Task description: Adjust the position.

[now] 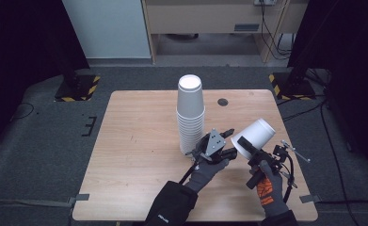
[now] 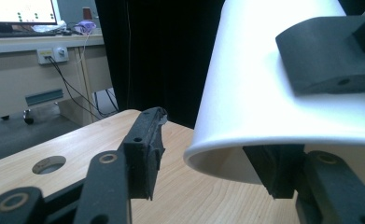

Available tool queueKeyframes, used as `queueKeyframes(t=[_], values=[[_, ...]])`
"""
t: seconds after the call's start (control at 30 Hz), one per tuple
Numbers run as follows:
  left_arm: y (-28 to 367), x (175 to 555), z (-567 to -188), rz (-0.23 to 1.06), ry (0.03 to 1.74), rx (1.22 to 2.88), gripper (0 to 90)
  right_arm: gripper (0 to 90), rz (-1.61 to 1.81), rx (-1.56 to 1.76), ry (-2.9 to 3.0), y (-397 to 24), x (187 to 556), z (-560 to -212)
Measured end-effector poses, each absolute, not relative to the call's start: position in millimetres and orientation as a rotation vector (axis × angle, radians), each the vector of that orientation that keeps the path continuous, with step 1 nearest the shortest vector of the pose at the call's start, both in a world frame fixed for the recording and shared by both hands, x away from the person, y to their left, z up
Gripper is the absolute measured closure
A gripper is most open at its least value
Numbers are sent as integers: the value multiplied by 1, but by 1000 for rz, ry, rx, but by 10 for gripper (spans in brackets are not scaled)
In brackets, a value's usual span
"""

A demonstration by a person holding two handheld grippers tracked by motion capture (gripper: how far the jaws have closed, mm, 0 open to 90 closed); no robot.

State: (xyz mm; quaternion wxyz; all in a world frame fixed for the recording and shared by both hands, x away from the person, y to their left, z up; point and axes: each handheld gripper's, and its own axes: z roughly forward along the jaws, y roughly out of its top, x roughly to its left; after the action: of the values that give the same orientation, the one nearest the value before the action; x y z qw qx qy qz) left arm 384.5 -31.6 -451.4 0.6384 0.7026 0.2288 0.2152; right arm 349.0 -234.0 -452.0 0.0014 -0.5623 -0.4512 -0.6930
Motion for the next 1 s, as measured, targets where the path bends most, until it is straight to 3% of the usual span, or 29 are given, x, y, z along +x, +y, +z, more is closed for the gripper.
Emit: queueKeyframes(t=[0.27, 0.43, 0.63, 1.0], values=[[-33, 386, -452, 522, 502, 1597, 563, 115, -2158, -1757, -1438, -232, 349, -453], [-32, 385, -452, 547, 484, 1590, 678, 113, -2149, -1750, -1429, -231, 349, -453], [-30, 385, -453, 549, 475, 1594, 744, 111, -2136, -1739, -1434, -231, 350, -455], [-27, 383, -457, 538, 458, 1607, 806, 105, -2134, -1741, -1409, -234, 351, -455]])
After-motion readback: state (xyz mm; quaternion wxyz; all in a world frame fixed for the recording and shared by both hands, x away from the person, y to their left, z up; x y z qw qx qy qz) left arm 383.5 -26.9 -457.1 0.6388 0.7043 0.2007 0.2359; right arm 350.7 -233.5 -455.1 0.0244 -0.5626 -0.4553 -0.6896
